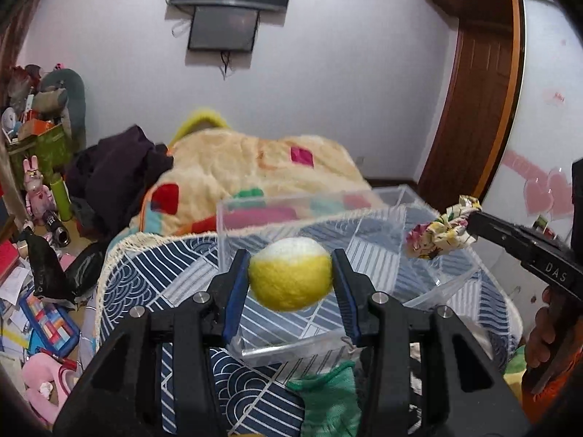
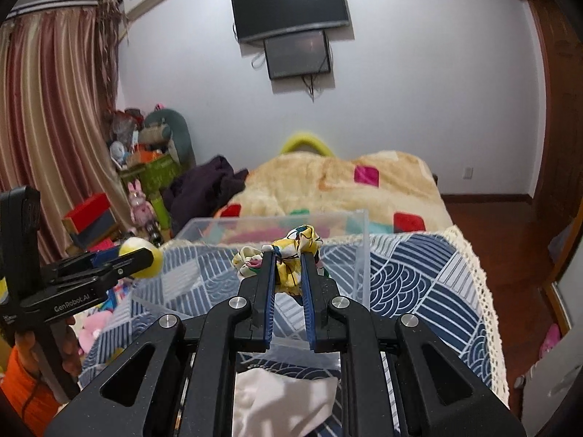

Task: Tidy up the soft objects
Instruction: 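Carry the ball and scrunchie over the clear box while both tools open to drop them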

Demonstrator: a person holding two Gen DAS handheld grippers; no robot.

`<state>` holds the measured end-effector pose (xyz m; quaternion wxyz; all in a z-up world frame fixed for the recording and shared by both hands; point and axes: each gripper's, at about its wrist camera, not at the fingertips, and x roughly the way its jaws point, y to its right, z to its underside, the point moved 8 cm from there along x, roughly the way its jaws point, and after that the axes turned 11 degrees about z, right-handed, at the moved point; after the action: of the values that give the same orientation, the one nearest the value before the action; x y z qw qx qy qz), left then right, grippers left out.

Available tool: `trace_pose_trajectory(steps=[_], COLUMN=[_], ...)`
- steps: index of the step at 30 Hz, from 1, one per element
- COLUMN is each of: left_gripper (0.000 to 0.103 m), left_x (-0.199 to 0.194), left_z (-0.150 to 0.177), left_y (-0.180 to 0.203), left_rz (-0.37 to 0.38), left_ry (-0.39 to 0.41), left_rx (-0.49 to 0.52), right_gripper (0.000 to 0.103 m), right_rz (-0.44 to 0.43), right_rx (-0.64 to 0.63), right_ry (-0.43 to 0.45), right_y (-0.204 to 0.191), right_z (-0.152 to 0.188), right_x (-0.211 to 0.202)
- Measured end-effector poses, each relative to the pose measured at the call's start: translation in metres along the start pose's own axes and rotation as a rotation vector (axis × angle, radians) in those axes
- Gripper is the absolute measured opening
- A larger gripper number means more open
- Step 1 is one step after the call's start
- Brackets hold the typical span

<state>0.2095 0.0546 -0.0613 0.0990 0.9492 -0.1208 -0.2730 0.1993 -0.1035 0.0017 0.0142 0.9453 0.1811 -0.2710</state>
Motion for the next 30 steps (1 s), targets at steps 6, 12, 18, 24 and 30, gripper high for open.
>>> trace_pose_trajectory(steps=[6,12,18,24,30], left_gripper=[0.044,0.046,0.063,0.078,0.097], left_x=[0.033,0.044,0.029,-0.005,-0.044], left_z=[0.014,0.023,0.018,0.008,0.019], left_y=[0.002,0.010,0.014,0.019,0.017], left_rz=[-0.006,-0.003,-0.002,-0.028,-0.057], left_ry=[-0.101,-0.145,-0.103,-0.034,0.032], left_rx=[0.025,0.049,0.040,0.066,0.060], right_gripper=[0.012,0.017,0.048,0.064,0.083], right_rz=[0.003,-0.019,-0.030,-0.024,-0.009], right_rx=[-0.031,-0.064,-0.076,-0.055,-0.021], right_ry=[-0.099,-0.142,-0.114,-0.050,0.008], right_y=[-0.004,-0.012,-0.013,-0.007,0.003], right_z=[0.017,0.028,0.028,0.018,0.017], right_x=[0.029,0.032,0.016,-0.009,-0.035])
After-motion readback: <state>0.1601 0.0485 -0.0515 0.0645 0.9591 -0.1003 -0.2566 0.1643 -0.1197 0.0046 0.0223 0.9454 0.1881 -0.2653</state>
